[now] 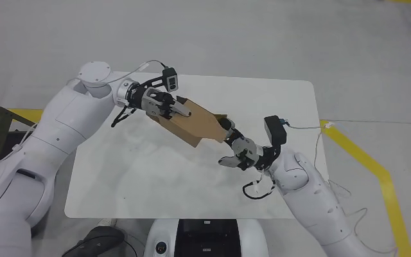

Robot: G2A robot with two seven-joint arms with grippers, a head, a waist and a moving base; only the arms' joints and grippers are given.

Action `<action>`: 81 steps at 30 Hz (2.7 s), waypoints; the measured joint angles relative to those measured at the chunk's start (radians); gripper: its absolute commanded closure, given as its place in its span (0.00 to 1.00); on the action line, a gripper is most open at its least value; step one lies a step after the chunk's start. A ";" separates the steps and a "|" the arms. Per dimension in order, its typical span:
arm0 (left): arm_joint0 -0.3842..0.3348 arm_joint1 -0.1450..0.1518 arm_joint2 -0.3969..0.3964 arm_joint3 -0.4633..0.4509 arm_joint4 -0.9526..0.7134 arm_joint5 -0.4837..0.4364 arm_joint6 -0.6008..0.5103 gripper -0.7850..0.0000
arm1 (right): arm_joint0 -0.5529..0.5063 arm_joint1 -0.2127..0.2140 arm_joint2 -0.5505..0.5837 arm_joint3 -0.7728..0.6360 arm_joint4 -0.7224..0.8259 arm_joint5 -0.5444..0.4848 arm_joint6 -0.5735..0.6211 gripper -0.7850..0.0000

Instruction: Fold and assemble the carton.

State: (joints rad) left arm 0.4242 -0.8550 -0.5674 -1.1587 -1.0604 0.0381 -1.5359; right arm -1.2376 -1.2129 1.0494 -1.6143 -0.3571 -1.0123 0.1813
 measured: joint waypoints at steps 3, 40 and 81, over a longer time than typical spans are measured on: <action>0.002 0.008 0.000 -0.010 -0.005 0.000 0.000 1.00 | -0.005 0.004 0.018 0.007 0.006 0.000 -0.020 0.00; -0.007 0.005 0.009 0.000 -0.012 -0.024 0.000 1.00 | 0.048 -0.004 -0.129 -0.008 0.090 0.000 0.023 0.00; 0.009 -0.004 -0.044 0.041 0.071 -0.036 0.000 1.00 | 0.030 0.011 -0.110 -0.033 0.200 0.061 0.107 0.00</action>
State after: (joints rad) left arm 0.4327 -0.8592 -0.6117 -1.1176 -0.9898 0.0016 -1.5359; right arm -1.2076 -1.2017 0.9390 -1.6476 -0.1573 -0.9515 0.2878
